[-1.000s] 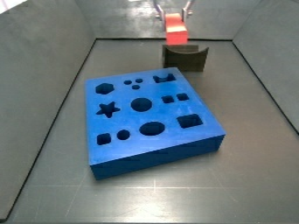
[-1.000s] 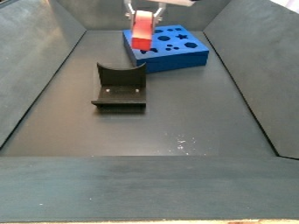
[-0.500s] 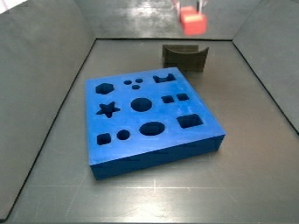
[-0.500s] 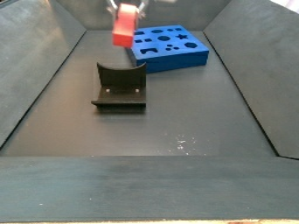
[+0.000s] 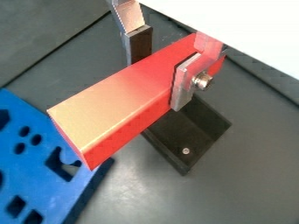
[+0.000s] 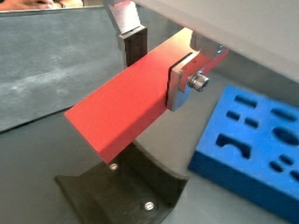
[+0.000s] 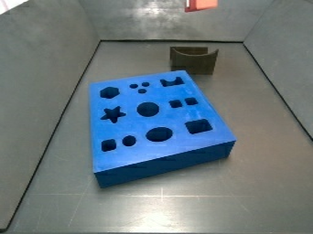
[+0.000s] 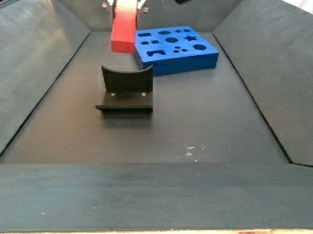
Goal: Pick up the rectangle object. Move up. Place the rectangle object on the fixture. Regrasp the rectangle object. Move to above the board. Insert the rectangle object.
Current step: Place the rectangle object on the fixture.
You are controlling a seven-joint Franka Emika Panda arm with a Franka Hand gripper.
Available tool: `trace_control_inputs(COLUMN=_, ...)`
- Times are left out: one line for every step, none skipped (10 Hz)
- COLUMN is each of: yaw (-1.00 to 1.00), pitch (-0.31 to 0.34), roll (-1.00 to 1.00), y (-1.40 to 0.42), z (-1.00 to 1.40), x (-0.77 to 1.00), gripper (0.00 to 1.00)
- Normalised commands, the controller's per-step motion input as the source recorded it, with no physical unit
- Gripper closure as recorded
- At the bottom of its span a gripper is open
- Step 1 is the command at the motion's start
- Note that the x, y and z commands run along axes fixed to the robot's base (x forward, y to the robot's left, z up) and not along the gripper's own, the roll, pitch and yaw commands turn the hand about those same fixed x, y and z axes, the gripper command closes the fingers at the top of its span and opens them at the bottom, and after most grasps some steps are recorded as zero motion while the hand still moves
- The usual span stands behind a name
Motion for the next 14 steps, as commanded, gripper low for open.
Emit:
trace_control_inputs(yaw=-0.09, pitch=0.158, roll=-1.00, y=0.04, z=-0.03, x=0.11, gripper=1.00)
trace_control_inputs(yaw=-0.12, pitch=0.161, roll=-1.00, y=0.06, z=-0.03, x=0.10, gripper=1.00)
trace_control_inputs(yaw=-0.14, pitch=0.157, roll=-1.00, y=0.06, z=-0.02, x=0.09, gripper=1.00)
trace_control_inputs(yaw=-0.16, pitch=0.151, roll=-0.99, y=0.06, z=-0.02, x=0.09, gripper=1.00)
trace_control_inputs(yaw=-0.16, pitch=0.110, roll=-0.79, y=0.05, z=-0.03, x=0.10, gripper=1.00)
trace_control_inputs(yaw=-0.16, pitch=0.075, roll=-0.58, y=0.06, z=-0.03, x=0.10, gripper=1.00)
trace_control_inputs(yaw=-0.15, pitch=0.057, roll=-0.43, y=0.06, z=-0.03, x=0.10, gripper=1.00)
trace_control_inputs(yaw=-0.14, pitch=0.049, roll=-0.33, y=0.06, z=-0.03, x=0.09, gripper=1.00)
trace_control_inputs(yaw=-0.12, pitch=0.029, roll=-0.21, y=0.04, z=-0.02, x=0.08, gripper=1.00)
trace_control_inputs(yaw=-0.06, pitch=0.312, roll=-1.00, y=0.14, z=-1.00, x=0.13, gripper=1.00)
trace_control_inputs(yaw=-0.08, pitch=0.306, roll=-1.00, y=0.15, z=-1.00, x=0.14, gripper=1.00)
trace_control_inputs(yaw=-0.13, pitch=0.310, roll=-0.97, y=0.15, z=-1.00, x=0.15, gripper=1.00)
trace_control_inputs(yaw=-0.19, pitch=0.266, roll=-0.80, y=0.14, z=-1.00, x=0.18, gripper=1.00)
trace_control_inputs(yaw=-0.23, pitch=0.217, roll=-0.66, y=0.14, z=-1.00, x=0.20, gripper=1.00)
